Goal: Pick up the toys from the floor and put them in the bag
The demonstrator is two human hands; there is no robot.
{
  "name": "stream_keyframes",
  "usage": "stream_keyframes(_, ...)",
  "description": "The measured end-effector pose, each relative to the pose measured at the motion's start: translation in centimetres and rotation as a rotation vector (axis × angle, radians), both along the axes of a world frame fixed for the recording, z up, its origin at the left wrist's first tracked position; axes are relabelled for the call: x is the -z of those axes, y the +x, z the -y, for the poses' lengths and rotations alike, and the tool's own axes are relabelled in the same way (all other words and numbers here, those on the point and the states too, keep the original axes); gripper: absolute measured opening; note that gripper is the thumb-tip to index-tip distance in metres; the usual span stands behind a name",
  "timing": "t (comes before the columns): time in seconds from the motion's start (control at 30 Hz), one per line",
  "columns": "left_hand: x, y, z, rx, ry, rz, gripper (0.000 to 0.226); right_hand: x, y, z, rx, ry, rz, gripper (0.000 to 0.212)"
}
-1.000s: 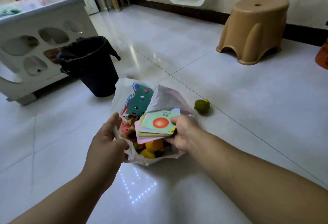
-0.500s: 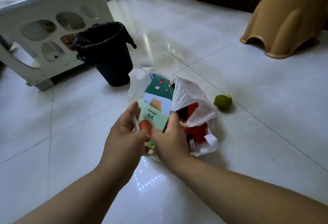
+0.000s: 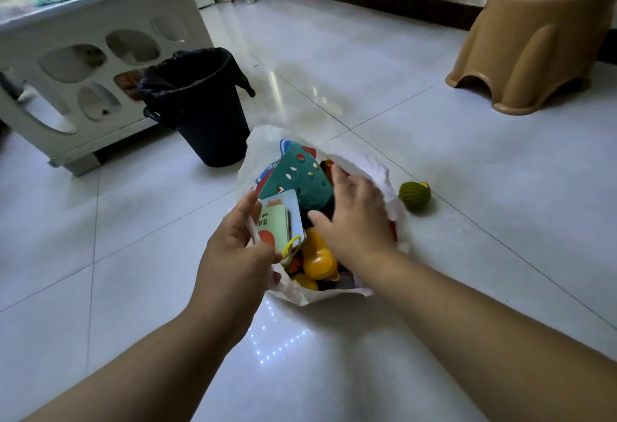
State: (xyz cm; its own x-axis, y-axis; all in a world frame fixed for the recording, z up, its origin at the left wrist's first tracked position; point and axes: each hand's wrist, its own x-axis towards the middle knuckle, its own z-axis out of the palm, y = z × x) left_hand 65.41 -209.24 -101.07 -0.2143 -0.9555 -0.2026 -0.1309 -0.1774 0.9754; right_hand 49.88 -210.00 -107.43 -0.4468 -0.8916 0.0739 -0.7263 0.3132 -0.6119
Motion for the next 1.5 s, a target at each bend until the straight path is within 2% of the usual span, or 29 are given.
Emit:
stream_keyframes(0.1, 0.0, -0.5, -0.4, 0.020, 0.027, 0.024, 0.082, -1.2, -4.5, -3.0, 0.083, -0.112, -0.063, 0.074)
stream_keyframes(0.23, 0.3, -1.4, -0.8, 0.044, 0.065, 0.009, 0.083, -1.9, -8.1, -6.6, 0.029, -0.228, 0.004, 0.045)
stream_keyframes(0.33, 0.5, -1.9, -0.9, 0.049, 0.091, -0.029, 0.083, -1.1, -9.5, -8.3, 0.045, -0.394, -0.172, 0.023)
stream_keyframes(0.43, 0.4, -2.5, -0.8, 0.030, 0.131, -0.078, 0.082, 0.8, -11.5, -8.4, 0.180, -0.469, -0.192, 0.030)
stream_keyframes(0.5, 0.4, -2.8, -0.7, 0.029, 0.151, -0.106, 0.081, 2.6, -13.4, -7.1, 0.314, -0.345, -0.111, 0.031)
stream_keyframes(0.53, 0.4, -2.9, -0.6, 0.025, 0.158, -0.115, 0.081, 3.8, -14.5, -6.1, 0.346, -0.203, -0.095, 0.036)
stream_keyframes(0.6, 0.3, -3.0, -0.4, 0.003, 0.168, -0.123, 0.081, 6.4, -16.0, -4.0, 0.250, 0.126, -0.073, 0.051)
stream_keyframes(0.67, 0.3, -3.0, -0.2, -0.017, 0.177, -0.139, 0.081, 8.6, -16.7, -1.9, 0.076, 0.317, -0.144, 0.062)
stream_keyframes(0.73, 0.4, -2.7, 0.1, -0.029, 0.189, -0.143, 0.081, 10.2, -17.0, 0.5, -0.047, 0.372, -0.246, 0.061)
stream_keyframes(0.8, 0.7, -2.4, 0.3, -0.047, 0.193, -0.133, 0.083, 11.4, -17.3, 2.8, -0.065, 0.413, -0.303, 0.061)
stream_keyframes(0.9, 1.2, -2.2, 0.6, -0.049, 0.195, -0.098, 0.089, 12.8, -17.7, 5.1, -0.081, 0.574, -0.399, 0.073)
stream_keyframes(0.97, 1.5, -2.3, 0.8, -0.053, 0.190, -0.090, 0.086, 12.9, -17.8, 5.7, -0.100, 0.609, -0.472, 0.079)
stream_keyframes(1.1, 1.5, -3.3, 1.0, -0.023, 0.201, -0.088, 0.085, 12.8, -18.8, 4.2, -0.030, 0.587, -0.405, 0.053)
stream_keyframes(1.37, 1.6, -3.8, 0.3, -0.025, 0.160, -0.121, 0.084, 12.2, -18.0, -4.3, 0.011, 0.537, -0.074, 0.069)
stream_keyframes(1.43, 1.9, -3.6, 0.0, -0.024, 0.172, -0.122, 0.084, 11.0, -17.1, -6.6, 0.072, 0.405, -0.091, 0.069)
stream_keyframes(1.5, 2.1, -3.4, -0.5, -0.017, 0.179, -0.144, 0.085, 8.5, -15.9, -8.7, 0.137, 0.113, -0.140, 0.069)
